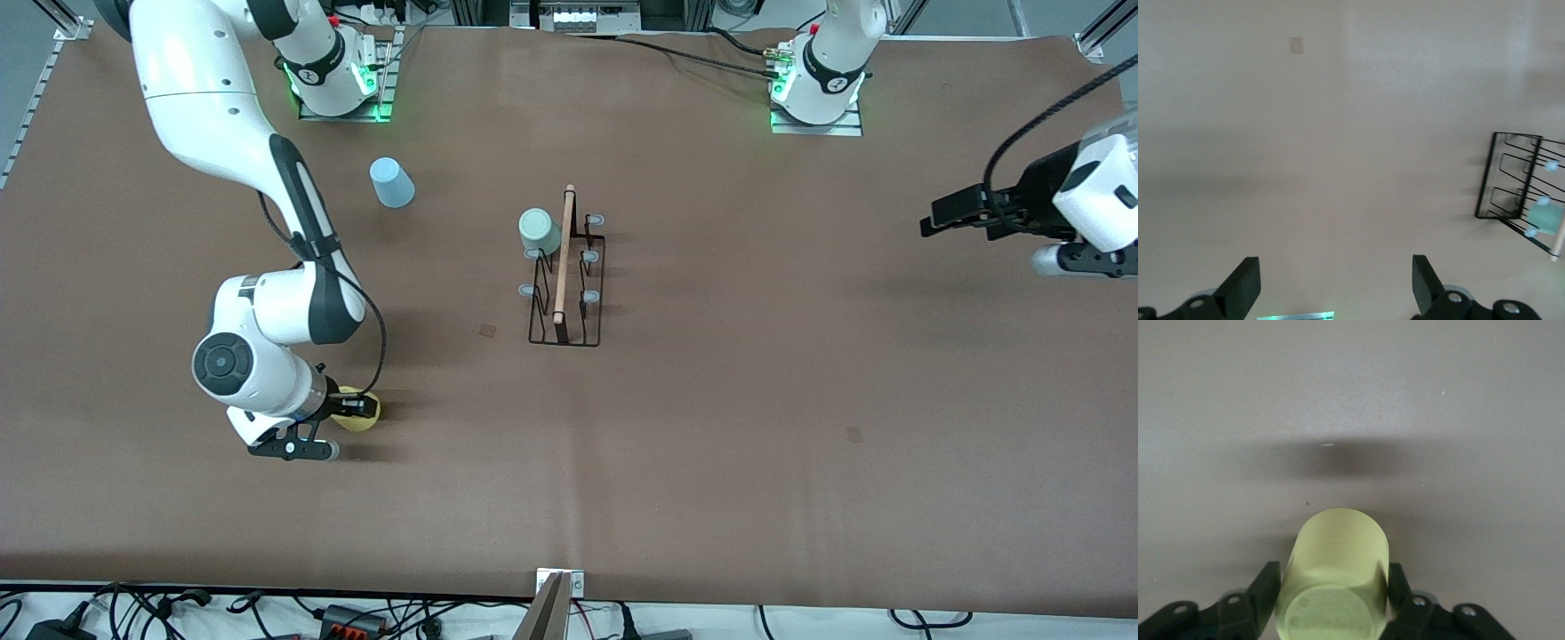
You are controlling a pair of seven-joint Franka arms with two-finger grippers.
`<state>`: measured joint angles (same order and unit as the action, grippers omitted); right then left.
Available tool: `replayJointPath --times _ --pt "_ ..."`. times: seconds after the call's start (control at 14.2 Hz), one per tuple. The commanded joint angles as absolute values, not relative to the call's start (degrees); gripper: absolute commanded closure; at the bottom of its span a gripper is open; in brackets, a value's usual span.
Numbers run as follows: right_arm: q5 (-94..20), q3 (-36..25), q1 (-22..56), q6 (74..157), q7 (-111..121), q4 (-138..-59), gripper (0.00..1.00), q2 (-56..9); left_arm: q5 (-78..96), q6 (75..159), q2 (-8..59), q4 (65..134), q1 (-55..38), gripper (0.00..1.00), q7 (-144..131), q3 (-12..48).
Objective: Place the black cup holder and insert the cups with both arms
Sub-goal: 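Carry the yellow cup to the holder and hang it on a peg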
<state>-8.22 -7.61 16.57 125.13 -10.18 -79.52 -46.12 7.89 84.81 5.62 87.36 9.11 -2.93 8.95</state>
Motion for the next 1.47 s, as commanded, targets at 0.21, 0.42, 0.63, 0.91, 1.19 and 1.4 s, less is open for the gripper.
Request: replayJointPath --times 0.21,0.42,0.63,0.91,1.19,1.4 --pt "-8.44 -4.75 15.82 115.27 -9.49 -74.82 0.71 -44.39 0.44 87.54 5.71 85.96 9.05 0.0 -2.11 9.49" --pt "-8.26 -3.52 18.88 102.69 -10.98 -63.33 0.71 -42.98 1.14 87.01 4.4 85.96 8.96 0.0 -2.11 10.63" --pt "-8.44 -3.52 23.88 100.47 -14.57 -59.77 0.71 -42.98 1.58 86.13 4.57 86.04 10.54 0.0 -2.11 9.41" --pt "-8.52 -3.52 31.72 95.89 -25.73 -59.77 0.71 -41.48 1.67 86.13 4.75 86.48 11.95 0.0 -2.46 9.58" --pt "-12.28 -3.52 34.45 95.98 -31.1 -59.94 0.71 -41.57 2.02 83.5 4.83 86.31 11.52 0.0 -2.11 10.28" --pt "-13.89 -3.52 35.94 96.06 -32.25 -60.73 0.71 -41.75 2.46 83.76 5.44 86.39 10.72 0.0 -2.29 10.37"
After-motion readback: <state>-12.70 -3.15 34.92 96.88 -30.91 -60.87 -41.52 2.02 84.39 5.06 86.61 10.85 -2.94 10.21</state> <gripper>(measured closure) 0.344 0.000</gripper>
